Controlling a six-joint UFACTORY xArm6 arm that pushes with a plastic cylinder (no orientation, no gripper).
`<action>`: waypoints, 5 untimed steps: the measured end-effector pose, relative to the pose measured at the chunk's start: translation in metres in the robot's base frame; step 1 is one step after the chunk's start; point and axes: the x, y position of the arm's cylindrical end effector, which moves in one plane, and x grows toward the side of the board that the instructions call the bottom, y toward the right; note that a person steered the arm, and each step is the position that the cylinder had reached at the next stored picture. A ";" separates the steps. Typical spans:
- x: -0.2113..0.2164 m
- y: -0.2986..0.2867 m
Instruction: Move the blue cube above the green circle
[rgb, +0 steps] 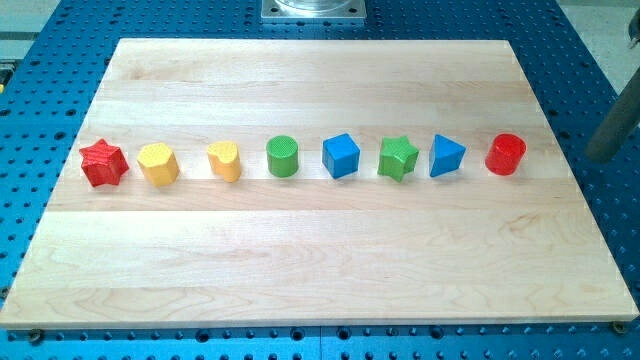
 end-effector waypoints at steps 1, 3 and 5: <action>0.015 -0.033; 0.098 -0.143; 0.075 -0.278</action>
